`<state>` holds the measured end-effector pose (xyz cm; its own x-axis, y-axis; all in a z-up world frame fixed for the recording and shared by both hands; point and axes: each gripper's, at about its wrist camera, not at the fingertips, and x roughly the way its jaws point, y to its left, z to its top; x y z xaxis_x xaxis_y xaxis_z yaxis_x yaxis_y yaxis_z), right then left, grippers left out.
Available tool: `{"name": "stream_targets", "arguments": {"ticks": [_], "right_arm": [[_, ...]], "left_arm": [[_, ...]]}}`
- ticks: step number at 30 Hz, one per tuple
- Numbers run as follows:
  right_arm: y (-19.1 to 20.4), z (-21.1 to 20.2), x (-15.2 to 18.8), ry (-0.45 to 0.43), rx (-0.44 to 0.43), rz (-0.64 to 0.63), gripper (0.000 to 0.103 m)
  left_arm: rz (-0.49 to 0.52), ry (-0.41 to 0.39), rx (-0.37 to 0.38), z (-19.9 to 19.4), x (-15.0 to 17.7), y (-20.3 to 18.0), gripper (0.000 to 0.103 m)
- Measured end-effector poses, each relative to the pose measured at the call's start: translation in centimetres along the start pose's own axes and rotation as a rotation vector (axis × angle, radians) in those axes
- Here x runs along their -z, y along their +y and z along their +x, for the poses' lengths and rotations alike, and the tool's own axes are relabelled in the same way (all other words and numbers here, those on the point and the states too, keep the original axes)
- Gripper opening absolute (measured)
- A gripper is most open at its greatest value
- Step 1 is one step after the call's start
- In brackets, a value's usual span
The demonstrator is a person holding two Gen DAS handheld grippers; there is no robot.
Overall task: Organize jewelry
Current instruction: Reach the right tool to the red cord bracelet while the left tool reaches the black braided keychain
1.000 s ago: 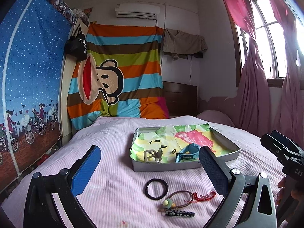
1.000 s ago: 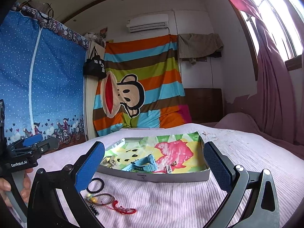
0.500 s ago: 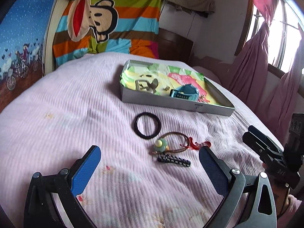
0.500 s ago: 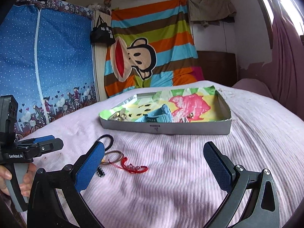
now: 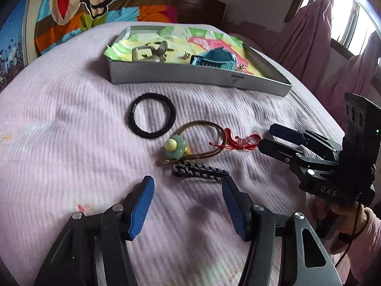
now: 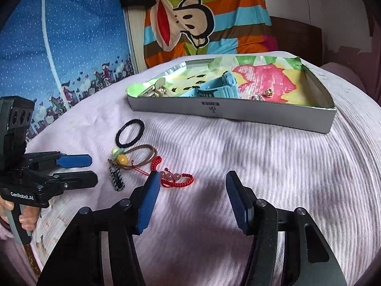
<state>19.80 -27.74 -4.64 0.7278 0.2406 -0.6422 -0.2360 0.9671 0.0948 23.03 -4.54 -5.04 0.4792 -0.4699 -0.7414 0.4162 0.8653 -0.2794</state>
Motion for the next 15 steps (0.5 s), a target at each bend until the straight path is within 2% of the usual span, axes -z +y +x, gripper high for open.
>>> {"name": "stream_targets", "arguments": {"ticks": [6, 8, 15], "right_arm": [[0.9, 2.5, -1.0, 0.089, -0.022, -0.100, 0.048], [1.0, 3.0, -1.3, 0.108, -0.021, -0.119, 0.043], [0.9, 3.6, -1.2, 0.133, -0.047, -0.129, 0.036]], "left_arm": [[-0.004, 0.047, 0.017, 1.6, -0.9, -0.7, 0.055], [-0.003, 0.057, 0.012, 2.1, -1.2, -0.7, 0.052], [-0.050, 0.068, 0.018, 2.7, -1.6, 0.1, 0.038]]}}
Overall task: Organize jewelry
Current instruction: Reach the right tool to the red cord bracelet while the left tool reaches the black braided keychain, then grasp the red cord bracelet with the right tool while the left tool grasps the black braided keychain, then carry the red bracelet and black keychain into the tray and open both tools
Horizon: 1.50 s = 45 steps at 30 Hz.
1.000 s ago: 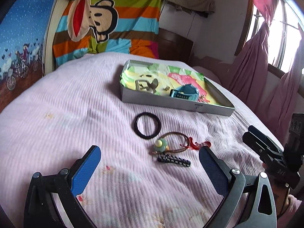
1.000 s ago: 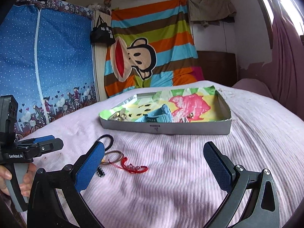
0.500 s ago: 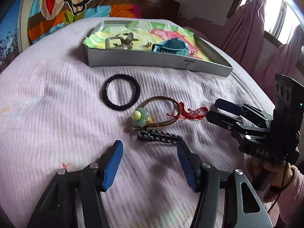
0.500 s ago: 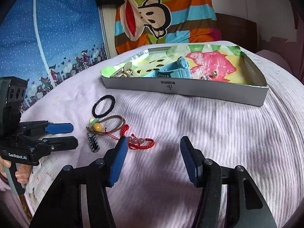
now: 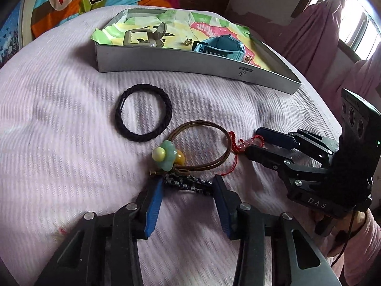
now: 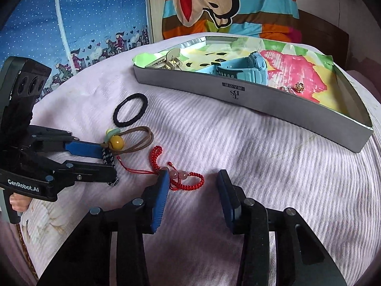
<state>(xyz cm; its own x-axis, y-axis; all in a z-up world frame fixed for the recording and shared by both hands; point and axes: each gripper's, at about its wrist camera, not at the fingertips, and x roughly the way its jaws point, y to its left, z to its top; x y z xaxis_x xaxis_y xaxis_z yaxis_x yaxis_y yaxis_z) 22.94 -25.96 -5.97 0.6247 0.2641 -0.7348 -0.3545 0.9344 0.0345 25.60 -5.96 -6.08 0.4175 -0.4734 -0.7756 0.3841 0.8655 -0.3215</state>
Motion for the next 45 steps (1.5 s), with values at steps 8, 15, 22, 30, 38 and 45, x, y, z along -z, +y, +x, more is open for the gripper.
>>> {"name": "stream_targets", "arguments": {"ticks": [8, 15, 22, 30, 38, 45], "right_arm": [[0.3, -0.1, 0.3, 0.003, -0.016, -0.020, 0.022], [0.4, -0.6, 0.8, -0.005, -0.038, -0.011, 0.009], [0.2, -2.1, 1.6, -0.044, -0.065, 0.019, 0.006], [-0.1, -5.7, 2.2, -0.164, -0.042, 0.041, 0.006], [-2.6, -8.7, -0.2, -0.298, 0.007, 0.101, 0.006], [-6.8, -9.6, -6.8, -0.434, 0.128, 0.166, 0.006]], "left_arm": [[-0.079, -0.019, 0.059, -0.1, -0.1, 1.4, 0.023], [-0.141, -0.051, 0.185, -1.1, 0.5, 2.6, 0.008], [-0.071, -0.118, 0.248, -4.2, 2.4, 1.1, 0.003], [0.063, -0.285, 0.199, -8.1, 2.7, -2.6, 0.002], [0.082, -0.480, 0.154, -10.5, -4.1, -4.5, 0.002], [0.114, -0.586, 0.056, -7.7, -11.5, -5.4, 0.002]]}}
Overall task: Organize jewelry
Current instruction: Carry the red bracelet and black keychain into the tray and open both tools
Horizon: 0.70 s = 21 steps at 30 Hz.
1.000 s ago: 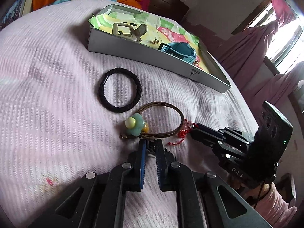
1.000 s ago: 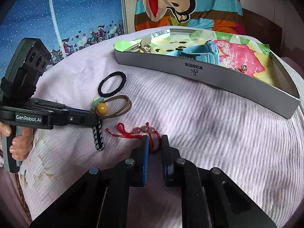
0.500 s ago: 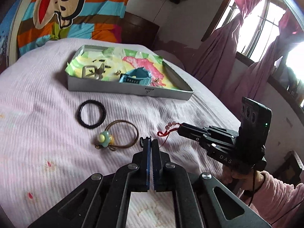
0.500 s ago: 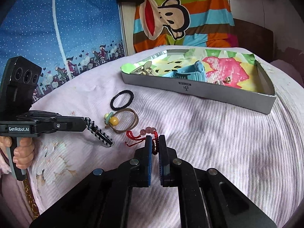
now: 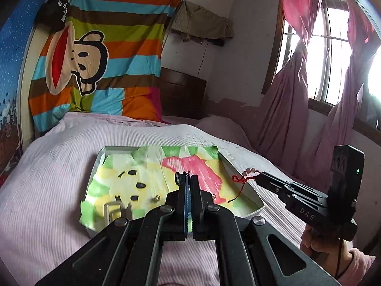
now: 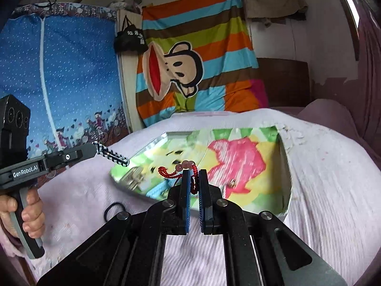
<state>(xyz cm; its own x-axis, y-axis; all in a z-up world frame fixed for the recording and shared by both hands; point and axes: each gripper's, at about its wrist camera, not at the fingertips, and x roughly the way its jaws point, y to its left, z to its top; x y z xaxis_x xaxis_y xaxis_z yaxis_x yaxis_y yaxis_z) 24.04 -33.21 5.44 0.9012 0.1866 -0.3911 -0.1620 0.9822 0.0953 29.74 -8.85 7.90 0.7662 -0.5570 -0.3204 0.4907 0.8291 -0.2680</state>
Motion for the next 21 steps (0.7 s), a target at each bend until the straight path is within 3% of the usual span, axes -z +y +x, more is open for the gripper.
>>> {"name": "stream_targets", "arguments": {"ticks": [3, 7, 13, 17, 21], "right_arm": [[-0.9, 2.0, -2.0, -0.019, 0.058, 0.021, 0.006], [-2.2, 5.3, -2.9, 0.032, 0.093, 0.083, 0.006], [-3.3, 10.3, -1.0, 0.199, 0.096, 0.132, 0.006], [-3.2, 12.3, 0.7, 0.294, 0.101, 0.126, 0.006], [-3.0, 13.3, 1.6, 0.332, 0.107, 0.127, 0.006]], "left_arm": [[-0.013, 0.025, -0.019, 2.9, -0.6, 0.5, 0.002], [-0.081, 0.096, -0.027, 6.7, -0.1, 1.9, 0.002], [-0.201, 0.198, -0.026, 9.6, 1.8, 3.8, 0.002], [-0.192, 0.255, -0.050, 10.1, 2.6, 4.0, 0.002], [-0.173, 0.300, -0.070, 10.5, 2.7, 3.9, 0.003]]}}
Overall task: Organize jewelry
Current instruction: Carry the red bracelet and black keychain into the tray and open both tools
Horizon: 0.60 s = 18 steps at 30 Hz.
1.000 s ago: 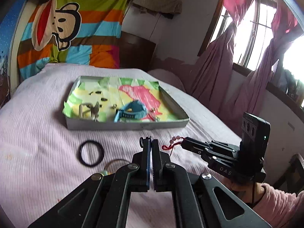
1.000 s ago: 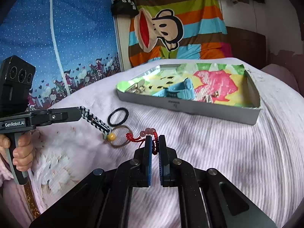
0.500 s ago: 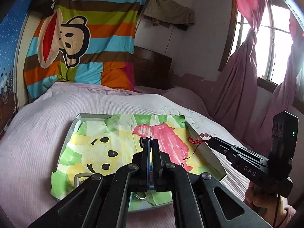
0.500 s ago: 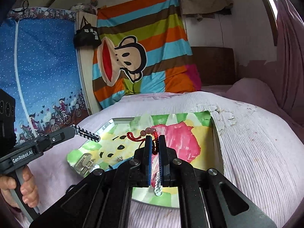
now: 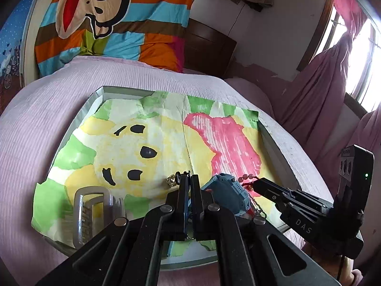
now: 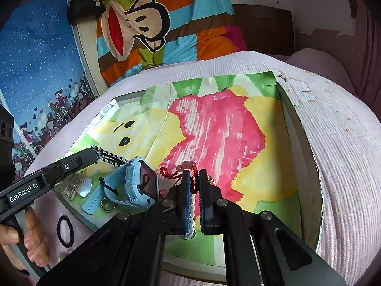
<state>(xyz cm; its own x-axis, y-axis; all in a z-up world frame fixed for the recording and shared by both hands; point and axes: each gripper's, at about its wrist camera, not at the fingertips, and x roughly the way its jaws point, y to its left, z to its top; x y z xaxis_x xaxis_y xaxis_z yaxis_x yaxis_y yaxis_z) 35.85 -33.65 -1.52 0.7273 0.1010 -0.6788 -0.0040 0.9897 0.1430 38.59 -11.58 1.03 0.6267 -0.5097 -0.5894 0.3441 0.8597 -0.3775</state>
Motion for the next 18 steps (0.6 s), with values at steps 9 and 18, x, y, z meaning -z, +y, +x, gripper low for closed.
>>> {"name": "stream_targets", "arguments": {"ticks": [9, 18], "right_arm": [[-0.2, -0.1, 0.4, 0.002, 0.023, -0.016, 0.019], [-1.1, -3.5, 1.3, -0.134, 0.059, -0.001, 0.046]], "left_arm": [[0.034, 0.007, -0.033, -0.2, 0.5, -0.5, 0.031], [0.087, -0.147, -0.048, -3.9, 1.2, -1.7, 0.070]]}}
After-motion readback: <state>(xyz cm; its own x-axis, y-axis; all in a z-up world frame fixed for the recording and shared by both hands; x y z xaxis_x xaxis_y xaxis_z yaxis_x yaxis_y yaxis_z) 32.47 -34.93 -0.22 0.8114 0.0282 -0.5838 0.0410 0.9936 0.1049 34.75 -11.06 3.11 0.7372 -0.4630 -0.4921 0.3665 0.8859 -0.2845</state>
